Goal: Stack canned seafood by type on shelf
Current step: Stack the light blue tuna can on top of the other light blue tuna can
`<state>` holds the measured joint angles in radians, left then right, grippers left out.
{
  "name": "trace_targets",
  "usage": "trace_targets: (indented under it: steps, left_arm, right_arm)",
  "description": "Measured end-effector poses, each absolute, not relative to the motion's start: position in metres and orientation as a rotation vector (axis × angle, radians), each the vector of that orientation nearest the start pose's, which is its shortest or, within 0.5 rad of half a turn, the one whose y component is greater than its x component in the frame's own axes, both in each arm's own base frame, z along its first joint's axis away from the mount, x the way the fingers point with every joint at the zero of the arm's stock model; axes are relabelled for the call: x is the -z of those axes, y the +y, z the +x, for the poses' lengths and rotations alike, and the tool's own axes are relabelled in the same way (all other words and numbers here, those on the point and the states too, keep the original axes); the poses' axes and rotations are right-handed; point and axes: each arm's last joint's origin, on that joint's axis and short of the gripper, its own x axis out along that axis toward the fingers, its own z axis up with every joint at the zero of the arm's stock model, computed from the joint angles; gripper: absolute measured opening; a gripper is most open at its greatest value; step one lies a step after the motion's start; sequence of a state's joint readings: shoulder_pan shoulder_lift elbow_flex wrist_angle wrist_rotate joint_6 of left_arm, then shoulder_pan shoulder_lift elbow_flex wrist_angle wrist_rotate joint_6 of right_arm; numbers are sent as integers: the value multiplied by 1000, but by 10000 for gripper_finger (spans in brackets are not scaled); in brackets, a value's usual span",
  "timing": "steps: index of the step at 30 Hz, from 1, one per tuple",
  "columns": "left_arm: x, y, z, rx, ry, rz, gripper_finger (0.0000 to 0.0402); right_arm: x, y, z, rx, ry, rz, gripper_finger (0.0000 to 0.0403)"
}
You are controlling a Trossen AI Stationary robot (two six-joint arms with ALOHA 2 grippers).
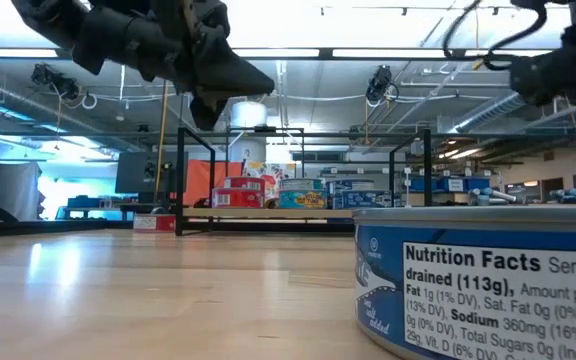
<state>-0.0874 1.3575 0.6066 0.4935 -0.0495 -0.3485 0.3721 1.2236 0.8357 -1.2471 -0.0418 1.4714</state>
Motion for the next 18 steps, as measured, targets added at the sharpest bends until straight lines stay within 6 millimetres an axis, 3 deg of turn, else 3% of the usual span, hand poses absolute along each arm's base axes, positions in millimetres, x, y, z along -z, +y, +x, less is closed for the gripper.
trace_targets:
  steps: [10, 18]
  left_arm:
    - [-217, -23, 278, -39, 216, -322, 2]
    - [-218, -22, 278, -45, 203, -275, 2]
  right_arm:
    - [-187, 63, 147, 1028, 1467, 870, 7]
    - [-167, 62, 154, 971, 1333, 927, 7]
